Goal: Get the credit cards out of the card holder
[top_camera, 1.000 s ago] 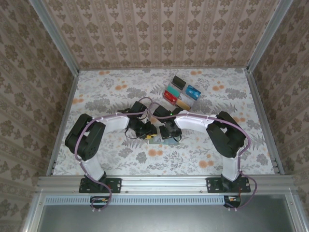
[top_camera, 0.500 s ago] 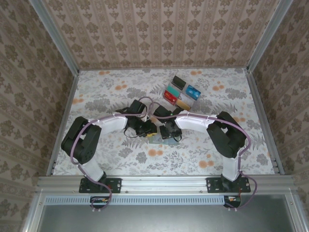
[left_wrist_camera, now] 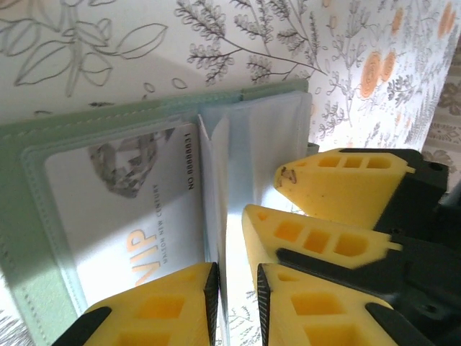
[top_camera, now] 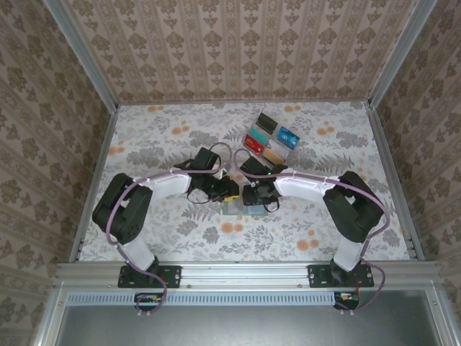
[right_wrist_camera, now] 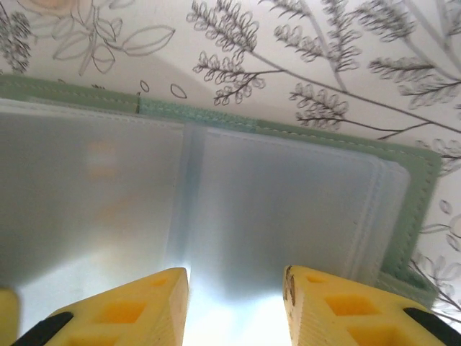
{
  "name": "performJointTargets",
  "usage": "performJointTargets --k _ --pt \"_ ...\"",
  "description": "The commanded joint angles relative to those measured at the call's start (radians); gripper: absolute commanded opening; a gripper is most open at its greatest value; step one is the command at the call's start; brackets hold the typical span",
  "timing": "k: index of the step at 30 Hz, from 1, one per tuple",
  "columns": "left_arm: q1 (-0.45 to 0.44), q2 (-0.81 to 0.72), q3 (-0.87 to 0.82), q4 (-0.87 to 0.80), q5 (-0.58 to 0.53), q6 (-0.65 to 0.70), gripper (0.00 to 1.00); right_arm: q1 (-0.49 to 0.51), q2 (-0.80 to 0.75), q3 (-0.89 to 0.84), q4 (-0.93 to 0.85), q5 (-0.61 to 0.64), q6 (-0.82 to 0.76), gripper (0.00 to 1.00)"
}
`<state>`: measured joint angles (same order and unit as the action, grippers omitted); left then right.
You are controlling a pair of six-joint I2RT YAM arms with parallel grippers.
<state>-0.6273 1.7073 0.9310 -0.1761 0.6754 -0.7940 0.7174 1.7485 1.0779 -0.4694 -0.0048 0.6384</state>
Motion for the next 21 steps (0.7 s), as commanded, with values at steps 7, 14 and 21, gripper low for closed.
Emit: performJointTargets --k 7,14,21 --pt "-0.054 0.077 0.055 0.131 0.086 -0.071 0.29 -0.043 -0.228 -0.134 0.053 0.16 0.09 0.45" --pt "-0.071 0.112 0.089 0.159 0.092 -0.092 0.36 -0.061 -0.334 -0.194 0.089 0.186 0.086 0.45" --pt "-0.042 0.081 0.063 0.152 0.07 -0.091 0.44 -0.062 -0.338 -0.197 0.151 0.093 0.048 0.43"
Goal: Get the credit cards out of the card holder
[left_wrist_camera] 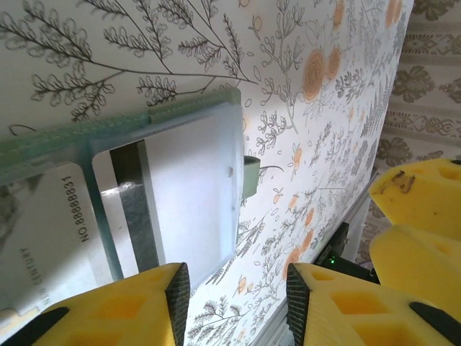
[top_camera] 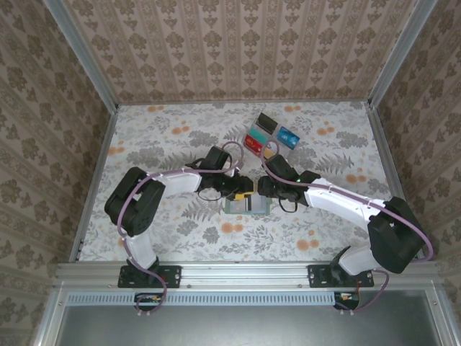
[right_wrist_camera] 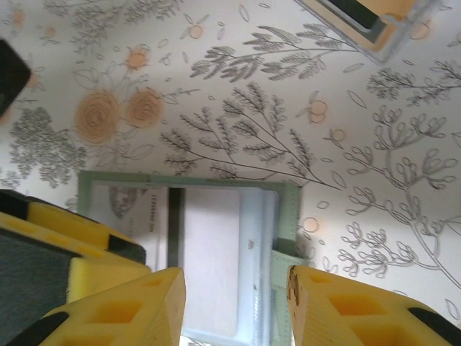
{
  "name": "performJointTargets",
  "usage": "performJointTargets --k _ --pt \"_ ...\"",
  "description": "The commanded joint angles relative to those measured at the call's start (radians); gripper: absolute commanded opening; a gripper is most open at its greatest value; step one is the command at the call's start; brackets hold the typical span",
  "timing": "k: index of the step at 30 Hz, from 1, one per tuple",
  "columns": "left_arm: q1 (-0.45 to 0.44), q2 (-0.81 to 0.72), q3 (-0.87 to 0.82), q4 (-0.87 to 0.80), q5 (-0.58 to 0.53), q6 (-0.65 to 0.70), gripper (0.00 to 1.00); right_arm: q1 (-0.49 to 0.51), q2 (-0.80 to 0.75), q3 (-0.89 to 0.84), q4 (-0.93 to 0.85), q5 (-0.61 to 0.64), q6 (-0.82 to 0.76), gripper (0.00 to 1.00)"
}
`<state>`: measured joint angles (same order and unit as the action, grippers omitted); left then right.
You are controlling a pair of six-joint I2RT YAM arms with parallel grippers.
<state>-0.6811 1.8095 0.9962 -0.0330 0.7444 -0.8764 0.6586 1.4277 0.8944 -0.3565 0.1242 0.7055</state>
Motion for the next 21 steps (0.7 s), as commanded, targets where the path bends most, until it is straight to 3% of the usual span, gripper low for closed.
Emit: performJointTargets --k 1,9,14,21 --pt "0.013 -0.022 -0.004 0.004 0.001 -0.007 0.43 -0.004 -0.012 -0.011 0.04 -0.045 -0.021 0.43" --pt "0.028 -0.021 -0.004 -0.115 -0.092 0.018 0.36 -0.002 0.109 0.031 0.037 -0.166 -0.028 0.33" --pt "0.022 0.003 0.004 -0.114 -0.088 0.009 0.3 -0.004 0.19 0.055 -0.003 -0.156 0.0 0.27" --pt "0.015 0.032 0.023 -0.132 -0.095 0.011 0.29 -0.01 0.245 0.057 -0.016 -0.158 0.008 0.26"
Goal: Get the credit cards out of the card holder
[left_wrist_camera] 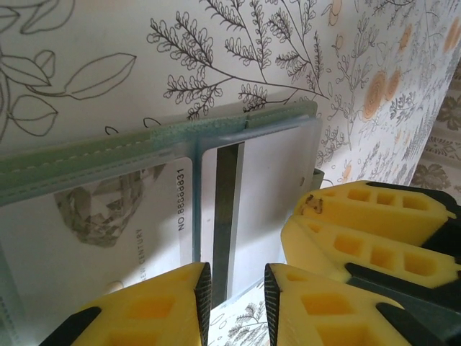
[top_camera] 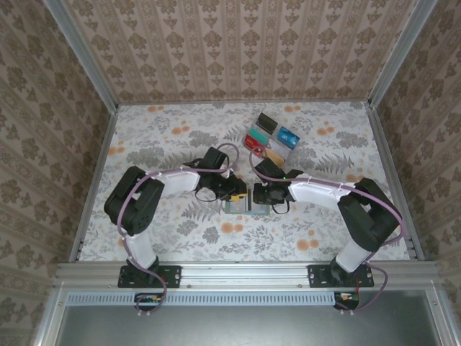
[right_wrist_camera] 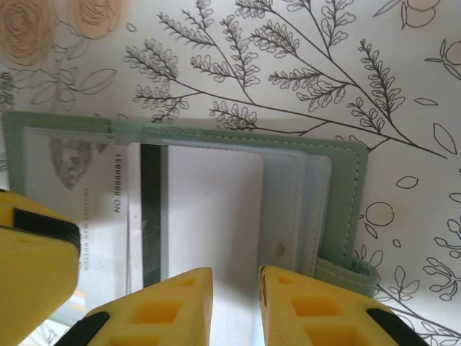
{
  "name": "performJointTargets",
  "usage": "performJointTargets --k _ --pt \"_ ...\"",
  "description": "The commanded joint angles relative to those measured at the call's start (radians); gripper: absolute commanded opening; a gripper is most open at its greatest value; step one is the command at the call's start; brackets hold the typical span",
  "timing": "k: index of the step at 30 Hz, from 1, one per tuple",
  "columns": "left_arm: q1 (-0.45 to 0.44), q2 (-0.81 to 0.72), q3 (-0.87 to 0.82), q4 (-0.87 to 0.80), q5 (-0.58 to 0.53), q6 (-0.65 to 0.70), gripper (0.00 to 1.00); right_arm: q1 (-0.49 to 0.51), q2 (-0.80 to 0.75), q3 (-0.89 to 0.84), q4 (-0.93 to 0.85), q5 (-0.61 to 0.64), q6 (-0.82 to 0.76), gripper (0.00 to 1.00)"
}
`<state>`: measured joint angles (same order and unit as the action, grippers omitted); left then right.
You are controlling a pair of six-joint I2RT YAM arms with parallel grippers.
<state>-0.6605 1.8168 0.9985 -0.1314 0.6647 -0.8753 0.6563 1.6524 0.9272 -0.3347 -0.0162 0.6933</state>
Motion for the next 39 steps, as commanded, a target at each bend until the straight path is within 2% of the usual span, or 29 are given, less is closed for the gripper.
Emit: performJointTargets --k 1,13,25,37,39 --pt "-0.005 0.031 0.021 -0.037 -0.014 0.009 0.29 -0.008 0.027 0.024 -0.038 -0.02 0.02 0.26" --pt "-0.005 0.066 0.022 0.011 0.033 0.008 0.29 -0.009 0.09 0.028 -0.035 -0.051 0.015 0.26" --pt "-0.005 0.078 0.017 0.082 0.083 -0.003 0.24 -0.009 0.109 0.033 -0.052 -0.045 0.012 0.26" --pt "0.028 0.037 -0.004 0.01 0.042 0.051 0.01 -0.022 0.082 0.02 -0.061 -0.02 0.026 0.25" --pt "0.047 0.014 -0.015 -0.011 0.042 0.073 0.0 -0.028 0.071 0.012 -0.056 -0.021 0.033 0.25"
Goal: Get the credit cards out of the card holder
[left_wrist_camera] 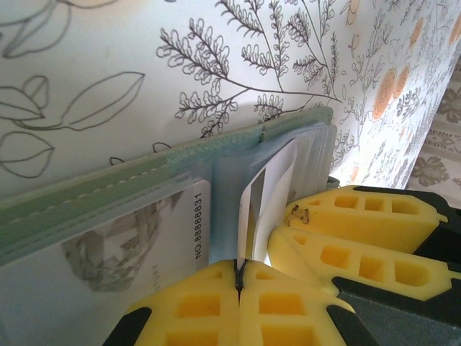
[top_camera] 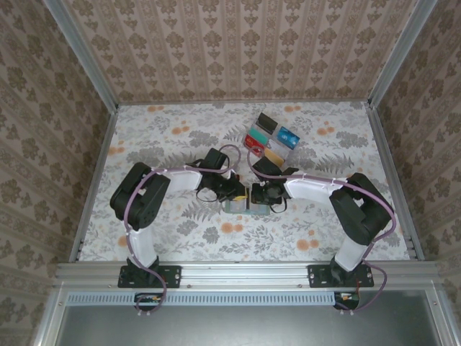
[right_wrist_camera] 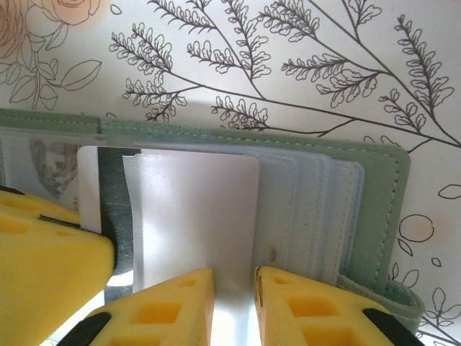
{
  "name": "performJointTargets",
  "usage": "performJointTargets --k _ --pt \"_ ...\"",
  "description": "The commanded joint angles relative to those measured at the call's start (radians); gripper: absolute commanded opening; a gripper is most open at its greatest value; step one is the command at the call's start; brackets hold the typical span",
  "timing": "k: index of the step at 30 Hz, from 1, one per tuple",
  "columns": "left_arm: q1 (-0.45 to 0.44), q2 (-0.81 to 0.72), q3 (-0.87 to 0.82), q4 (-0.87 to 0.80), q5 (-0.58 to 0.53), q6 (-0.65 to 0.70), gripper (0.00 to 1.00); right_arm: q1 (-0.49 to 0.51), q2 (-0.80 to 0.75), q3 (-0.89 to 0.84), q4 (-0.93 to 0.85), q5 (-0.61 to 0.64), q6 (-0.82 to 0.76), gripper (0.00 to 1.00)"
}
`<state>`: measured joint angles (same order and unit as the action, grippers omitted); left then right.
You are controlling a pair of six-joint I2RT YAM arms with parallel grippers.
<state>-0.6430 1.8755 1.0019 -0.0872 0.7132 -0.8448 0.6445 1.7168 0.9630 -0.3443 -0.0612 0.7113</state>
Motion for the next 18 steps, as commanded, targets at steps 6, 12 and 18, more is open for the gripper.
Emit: performJointTargets --k 6,12,18 --pt "0.096 -0.151 -0.048 -0.142 0.009 0.132 0.0 -0.04 -0.035 -0.024 -0.025 -0.026 0.016 0.25" --pt "0.179 -0.281 -0.057 -0.186 0.057 0.162 0.0 -0.076 -0.152 -0.049 0.14 -0.201 0.022 0.36" --pt "0.228 -0.367 -0.082 -0.02 0.18 0.046 0.0 -0.153 -0.195 -0.097 0.426 -0.497 0.151 0.58"
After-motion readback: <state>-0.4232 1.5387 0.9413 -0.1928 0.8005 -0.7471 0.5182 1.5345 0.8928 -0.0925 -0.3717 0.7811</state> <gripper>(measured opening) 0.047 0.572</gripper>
